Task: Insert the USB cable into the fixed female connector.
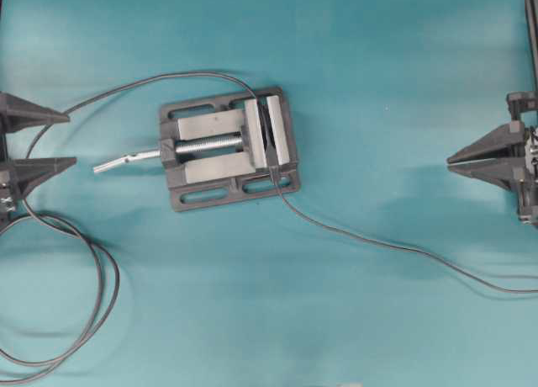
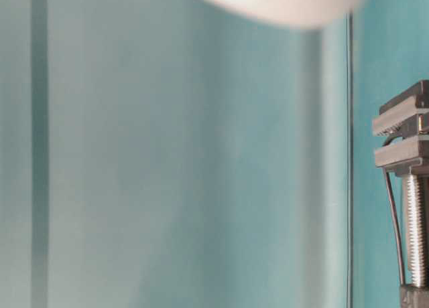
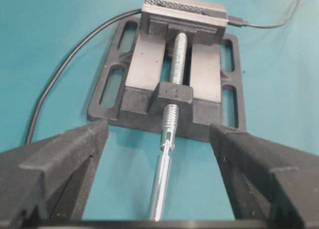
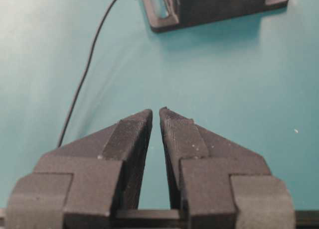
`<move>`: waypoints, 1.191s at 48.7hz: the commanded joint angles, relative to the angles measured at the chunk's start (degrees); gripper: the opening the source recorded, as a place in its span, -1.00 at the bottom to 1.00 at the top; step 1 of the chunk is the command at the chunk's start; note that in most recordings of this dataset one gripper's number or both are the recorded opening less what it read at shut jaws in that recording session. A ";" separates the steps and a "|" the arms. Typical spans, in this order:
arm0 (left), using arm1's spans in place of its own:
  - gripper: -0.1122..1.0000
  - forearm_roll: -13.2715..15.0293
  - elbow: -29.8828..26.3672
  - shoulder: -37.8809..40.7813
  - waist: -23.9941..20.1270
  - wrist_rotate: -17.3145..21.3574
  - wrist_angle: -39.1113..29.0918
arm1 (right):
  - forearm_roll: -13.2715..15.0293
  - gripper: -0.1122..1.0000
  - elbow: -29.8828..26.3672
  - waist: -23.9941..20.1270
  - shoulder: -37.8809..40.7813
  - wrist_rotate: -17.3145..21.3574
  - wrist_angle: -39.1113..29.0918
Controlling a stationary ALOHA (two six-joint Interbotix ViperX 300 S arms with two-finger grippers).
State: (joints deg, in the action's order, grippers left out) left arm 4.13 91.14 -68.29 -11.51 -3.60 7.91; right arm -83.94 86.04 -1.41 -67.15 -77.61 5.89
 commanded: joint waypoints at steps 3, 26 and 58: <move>0.94 -0.18 -0.70 0.70 0.00 -0.62 0.44 | 0.26 -0.42 -0.79 0.09 0.35 0.00 -0.09; 0.94 -3.34 -3.69 1.05 1.85 0.35 -4.92 | 0.26 -0.42 -0.70 0.09 0.35 0.00 -0.09; 0.94 -3.96 -7.73 1.14 12.83 0.62 -9.23 | 0.26 -0.42 -0.70 0.09 0.35 0.00 -0.09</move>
State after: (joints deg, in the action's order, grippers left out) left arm 0.35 83.85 -68.03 1.05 -3.52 -1.93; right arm -83.94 86.04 -1.41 -67.15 -77.61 5.89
